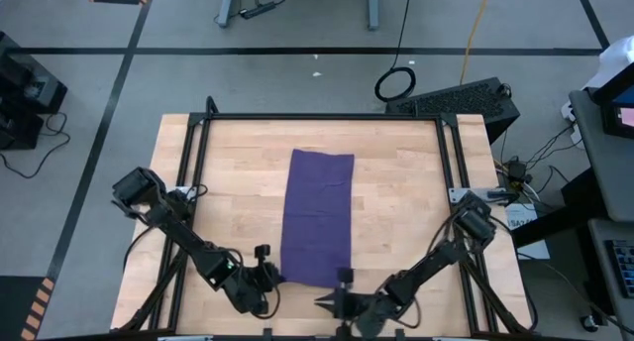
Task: Roll towel
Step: Roll the purple towel
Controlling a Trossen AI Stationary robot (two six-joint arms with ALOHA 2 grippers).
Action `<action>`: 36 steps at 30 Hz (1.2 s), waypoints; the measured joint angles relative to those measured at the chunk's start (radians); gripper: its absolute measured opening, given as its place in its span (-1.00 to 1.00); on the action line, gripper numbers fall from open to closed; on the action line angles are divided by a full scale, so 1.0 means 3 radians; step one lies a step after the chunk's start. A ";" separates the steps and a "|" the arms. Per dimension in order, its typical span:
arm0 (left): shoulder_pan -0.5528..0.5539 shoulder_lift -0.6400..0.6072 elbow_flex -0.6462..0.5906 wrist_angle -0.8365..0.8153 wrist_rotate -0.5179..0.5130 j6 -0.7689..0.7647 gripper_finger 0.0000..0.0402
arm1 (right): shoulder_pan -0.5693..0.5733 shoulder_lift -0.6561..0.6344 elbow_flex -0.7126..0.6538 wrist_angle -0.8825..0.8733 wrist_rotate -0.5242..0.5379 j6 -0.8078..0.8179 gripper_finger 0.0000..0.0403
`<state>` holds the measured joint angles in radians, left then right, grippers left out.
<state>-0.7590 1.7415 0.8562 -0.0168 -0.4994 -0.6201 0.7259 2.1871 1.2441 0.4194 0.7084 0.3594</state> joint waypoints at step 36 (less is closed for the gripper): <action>0.0126 -0.0089 0.0005 0.0204 0.0188 -0.0050 -0.99 | -0.0458 0.0333 0.0899 -0.1521 0.0158 0.0249 -0.72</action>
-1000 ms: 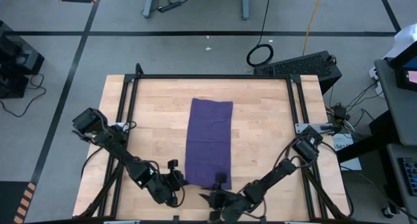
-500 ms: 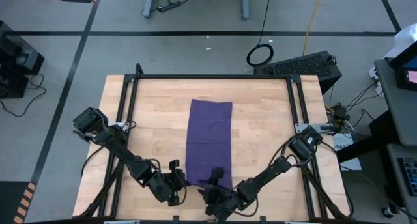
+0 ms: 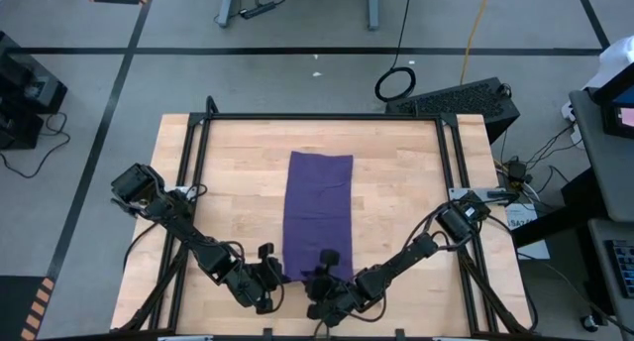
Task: Roll towel
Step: Roll the purple towel
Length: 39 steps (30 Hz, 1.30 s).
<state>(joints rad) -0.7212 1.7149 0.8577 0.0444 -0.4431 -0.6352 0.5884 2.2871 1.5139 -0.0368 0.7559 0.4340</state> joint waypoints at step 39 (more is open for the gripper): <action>-0.0477 0.0657 0.0001 0.0539 -0.1624 0.1711 -0.34 | -0.0008 -0.0004 -0.0001 0.0035 -0.0172 0.0350 -1.00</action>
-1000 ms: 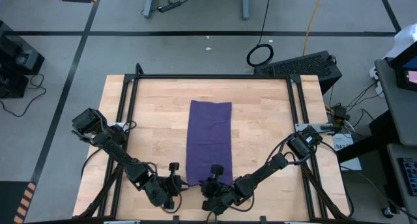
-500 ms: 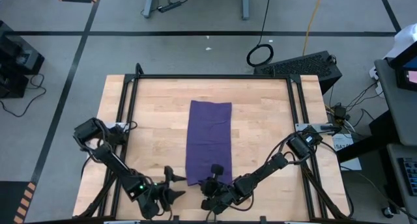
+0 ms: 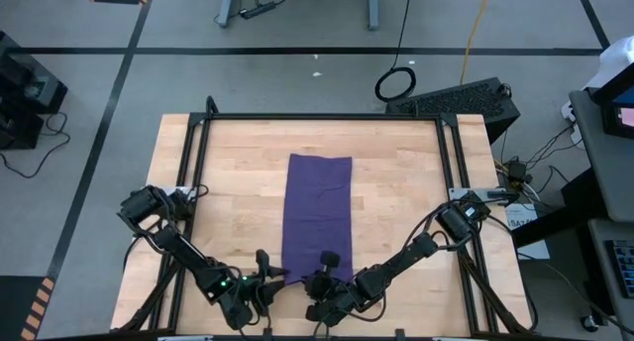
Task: Roll towel
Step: Roll the purple towel
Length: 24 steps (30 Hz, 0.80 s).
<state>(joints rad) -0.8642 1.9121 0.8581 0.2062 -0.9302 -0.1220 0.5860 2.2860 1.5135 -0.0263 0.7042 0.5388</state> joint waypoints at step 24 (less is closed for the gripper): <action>0.0003 -0.0001 0.0000 0.0029 0.0033 -0.0260 -0.93 | 0.0349 -0.0232 0.0000 -0.0616 0.0025 -0.0332 -0.22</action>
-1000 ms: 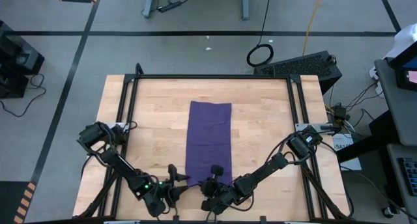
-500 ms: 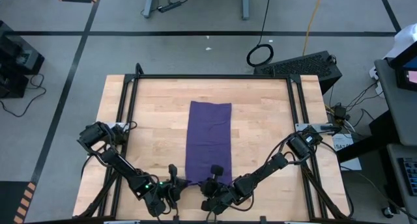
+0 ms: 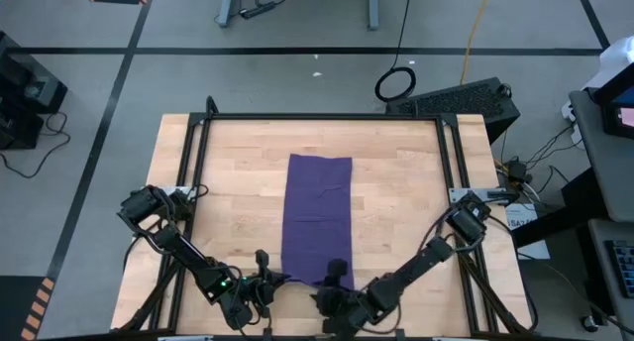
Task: Roll towel
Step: Roll the purple towel
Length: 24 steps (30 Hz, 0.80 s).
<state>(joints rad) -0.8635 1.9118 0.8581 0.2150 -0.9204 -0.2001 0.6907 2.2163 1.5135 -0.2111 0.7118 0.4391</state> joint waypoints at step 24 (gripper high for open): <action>0.0000 0.0000 0.0000 0.0017 0.0001 -0.0015 -0.92 | 0.0713 -0.0534 -0.0365 -0.1200 0.0326 0.1240 -0.14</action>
<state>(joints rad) -0.8635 1.9118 0.8581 0.2199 -0.9202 -0.2047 0.9046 2.0561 1.4040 -0.5710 0.8097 0.8111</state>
